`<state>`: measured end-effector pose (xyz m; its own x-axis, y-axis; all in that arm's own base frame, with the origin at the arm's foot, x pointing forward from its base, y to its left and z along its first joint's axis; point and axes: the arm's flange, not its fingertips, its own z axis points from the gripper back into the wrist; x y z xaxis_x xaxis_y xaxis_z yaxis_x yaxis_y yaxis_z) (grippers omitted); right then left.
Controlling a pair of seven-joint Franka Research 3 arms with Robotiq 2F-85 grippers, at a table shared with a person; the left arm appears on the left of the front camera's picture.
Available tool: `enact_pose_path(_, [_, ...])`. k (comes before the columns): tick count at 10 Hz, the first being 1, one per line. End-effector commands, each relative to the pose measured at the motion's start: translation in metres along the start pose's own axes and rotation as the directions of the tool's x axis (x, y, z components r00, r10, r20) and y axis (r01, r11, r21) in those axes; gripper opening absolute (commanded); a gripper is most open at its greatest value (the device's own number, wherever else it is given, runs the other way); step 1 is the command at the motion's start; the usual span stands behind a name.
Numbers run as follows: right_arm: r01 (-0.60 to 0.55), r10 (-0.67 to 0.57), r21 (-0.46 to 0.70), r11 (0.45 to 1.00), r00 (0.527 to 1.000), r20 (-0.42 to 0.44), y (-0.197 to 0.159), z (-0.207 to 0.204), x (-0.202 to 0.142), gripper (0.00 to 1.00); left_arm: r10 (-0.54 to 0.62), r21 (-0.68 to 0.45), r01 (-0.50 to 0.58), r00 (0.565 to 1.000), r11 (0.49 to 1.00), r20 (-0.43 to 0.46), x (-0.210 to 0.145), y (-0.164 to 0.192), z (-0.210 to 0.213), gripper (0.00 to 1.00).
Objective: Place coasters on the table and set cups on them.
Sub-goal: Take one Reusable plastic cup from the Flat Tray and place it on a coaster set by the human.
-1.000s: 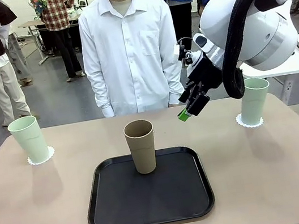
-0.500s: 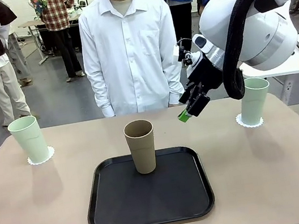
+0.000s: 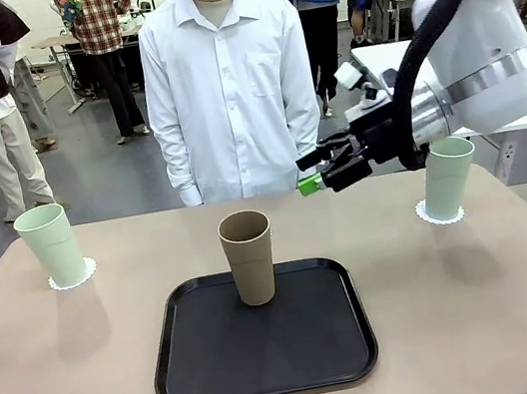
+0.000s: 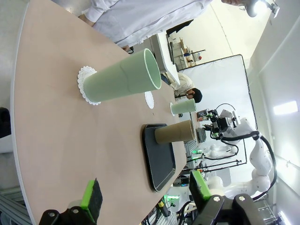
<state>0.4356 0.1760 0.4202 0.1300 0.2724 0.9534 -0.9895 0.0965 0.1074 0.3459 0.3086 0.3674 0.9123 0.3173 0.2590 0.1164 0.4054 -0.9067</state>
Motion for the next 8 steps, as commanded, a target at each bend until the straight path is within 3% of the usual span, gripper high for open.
enact_pose_path(1, [-0.079, 0.075, 0.036, 0.996, 0.993, 0.091, 0.002, -0.010, -0.040, 1.00, -0.003, 0.000, 0.003, 1.000, 1.000, 0.004, -0.001, -0.002, 0.001, 1.00])
enact_pose_path(3, [-0.102, 0.102, -0.004, 0.995, 0.994, 0.033, 0.001, -0.027, -0.066, 1.00, -0.003, 0.000, 0.003, 1.000, 1.000, 0.004, -0.001, -0.002, 0.001, 1.00])
enact_pose_path(8, [-0.041, 0.040, 0.041, 0.998, 0.999, 0.009, -0.008, -0.054, -0.109, 1.00, -0.003, 0.000, 0.003, 1.000, 1.000, 0.004, -0.001, -0.002, 0.001, 1.00])
